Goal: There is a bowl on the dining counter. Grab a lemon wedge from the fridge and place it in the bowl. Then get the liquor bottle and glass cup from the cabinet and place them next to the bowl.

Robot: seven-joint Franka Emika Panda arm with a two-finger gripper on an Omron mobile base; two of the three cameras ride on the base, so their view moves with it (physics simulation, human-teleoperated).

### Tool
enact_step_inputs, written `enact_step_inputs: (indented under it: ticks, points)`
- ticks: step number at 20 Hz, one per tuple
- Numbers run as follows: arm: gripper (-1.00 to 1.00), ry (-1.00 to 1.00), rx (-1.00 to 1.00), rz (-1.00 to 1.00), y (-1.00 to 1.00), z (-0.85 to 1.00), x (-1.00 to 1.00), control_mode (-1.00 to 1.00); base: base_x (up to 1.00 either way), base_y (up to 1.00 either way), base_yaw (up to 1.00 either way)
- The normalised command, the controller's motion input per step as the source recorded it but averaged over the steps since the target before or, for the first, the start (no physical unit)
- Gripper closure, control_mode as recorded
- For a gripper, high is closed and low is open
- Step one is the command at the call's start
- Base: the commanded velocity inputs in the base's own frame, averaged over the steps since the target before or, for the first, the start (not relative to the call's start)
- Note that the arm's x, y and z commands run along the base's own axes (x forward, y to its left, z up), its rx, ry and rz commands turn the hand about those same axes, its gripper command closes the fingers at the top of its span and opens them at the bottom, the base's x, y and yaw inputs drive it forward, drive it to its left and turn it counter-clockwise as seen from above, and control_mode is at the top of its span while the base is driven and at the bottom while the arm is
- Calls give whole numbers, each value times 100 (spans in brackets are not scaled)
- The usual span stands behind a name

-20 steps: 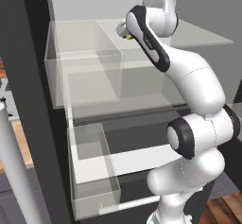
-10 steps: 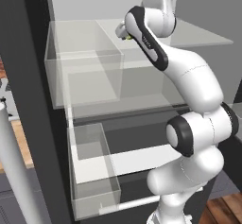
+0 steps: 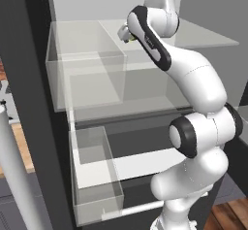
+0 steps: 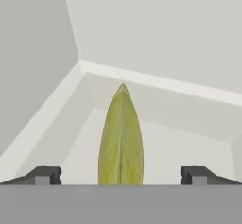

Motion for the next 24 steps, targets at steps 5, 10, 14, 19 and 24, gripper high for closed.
enact_step_inputs:
  ticks: [5, 10, 14, 19, 24]
  points:
    - [100, 7, 0, 0, 3, -12, 5, -100, 0, 0, 0]
    - [100, 9, 0, 0, 6, -10, 7, -100, 0, 0, 0]
    - [100, 7, 0, 0, 1, -9, 2, -100, 0, 0, 0]
    - [100, 2, 0, 0, 0, -3, 0, -100, 0, 0, 0]
    - [100, 0, 0, 0, 0, 0, 0, -100, 0, 0, 0]
